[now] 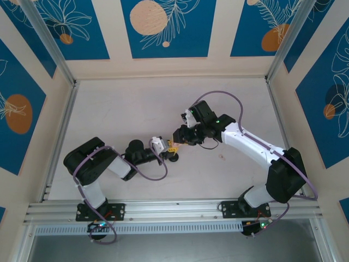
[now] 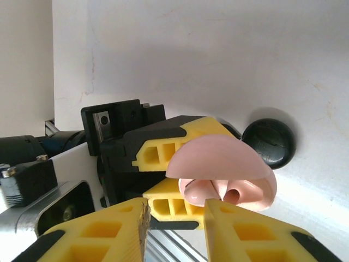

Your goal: Insert wireless bluetooth earbuds into charging case

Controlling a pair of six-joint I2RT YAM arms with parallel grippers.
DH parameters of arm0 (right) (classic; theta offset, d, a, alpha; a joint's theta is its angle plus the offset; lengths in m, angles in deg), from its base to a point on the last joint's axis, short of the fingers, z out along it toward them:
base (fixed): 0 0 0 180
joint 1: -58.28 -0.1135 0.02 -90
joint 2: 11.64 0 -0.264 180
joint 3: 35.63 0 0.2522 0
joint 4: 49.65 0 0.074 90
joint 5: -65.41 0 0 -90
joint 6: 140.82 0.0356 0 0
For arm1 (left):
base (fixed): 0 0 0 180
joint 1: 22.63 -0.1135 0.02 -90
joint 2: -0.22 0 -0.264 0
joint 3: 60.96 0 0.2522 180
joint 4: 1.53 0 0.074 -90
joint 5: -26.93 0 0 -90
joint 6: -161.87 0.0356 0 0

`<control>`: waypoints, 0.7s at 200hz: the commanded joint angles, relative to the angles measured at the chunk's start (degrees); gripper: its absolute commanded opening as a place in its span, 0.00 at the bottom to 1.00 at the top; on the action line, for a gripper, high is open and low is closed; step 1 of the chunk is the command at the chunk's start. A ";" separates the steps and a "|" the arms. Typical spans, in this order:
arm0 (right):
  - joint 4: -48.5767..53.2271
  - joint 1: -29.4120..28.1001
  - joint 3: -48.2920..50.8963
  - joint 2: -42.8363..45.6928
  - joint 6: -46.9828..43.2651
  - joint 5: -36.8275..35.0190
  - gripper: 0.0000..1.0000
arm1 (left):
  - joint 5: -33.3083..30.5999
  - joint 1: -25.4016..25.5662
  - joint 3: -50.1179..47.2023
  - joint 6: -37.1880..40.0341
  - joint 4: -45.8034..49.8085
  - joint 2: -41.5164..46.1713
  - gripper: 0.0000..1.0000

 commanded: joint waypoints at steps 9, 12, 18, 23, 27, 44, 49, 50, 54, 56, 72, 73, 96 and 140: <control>2.38 0.60 -1.52 1.52 -1.43 0.46 0.32 | -0.03 0.75 -0.47 1.27 -2.11 1.12 0.06; 2.55 0.69 -1.50 1.60 -1.52 0.51 0.32 | -0.03 0.70 -0.47 1.27 -2.10 1.12 0.06; 2.94 0.93 -1.61 1.77 -1.77 0.52 0.31 | -0.06 0.71 -0.47 1.29 -2.11 1.12 0.06; 3.33 1.17 -1.70 1.80 -2.09 0.67 0.32 | -0.02 0.69 -0.54 1.27 -2.11 1.12 0.06; 3.91 1.43 -1.84 2.02 -2.40 0.61 0.32 | -0.05 0.67 -0.55 1.21 -2.13 1.13 0.06; 6.37 2.74 -2.33 2.78 -4.10 0.65 0.32 | 0.07 0.77 -0.73 1.13 -2.08 1.23 0.05; 7.17 3.25 -2.42 2.95 -4.73 0.83 0.32 | 0.04 0.73 -0.80 1.10 -2.07 1.30 0.05; 7.34 3.43 -2.42 3.03 -4.89 0.81 0.32 | 0.06 0.71 -0.81 1.11 -2.15 1.30 0.05; 7.98 3.84 -2.50 3.17 -5.34 0.95 0.32 | 0.14 0.70 -0.88 1.12 -2.10 1.30 0.05; 8.30 4.02 -2.51 3.32 -5.63 1.07 0.32 | 0.10 0.76 -0.90 1.10 -2.11 1.30 0.05; 10.92 6.28 -2.51 3.73 -7.97 2.22 0.32 | 0.64 0.77 -1.16 1.27 -2.07 1.37 0.05; 11.14 6.44 -2.51 3.77 -8.14 2.25 0.32 | 0.67 0.77 -1.16 1.24 -2.10 1.38 0.05; 16.02 10.37 -2.69 3.80 -12.24 2.68 0.32 | 1.37 0.72 -1.76 1.38 -2.10 1.64 0.05; 23.24 19.23 -1.57 2.70 -18.74 1.56 0.32 | 2.04 0.94 -3.08 1.91 -1.52 2.27 0.05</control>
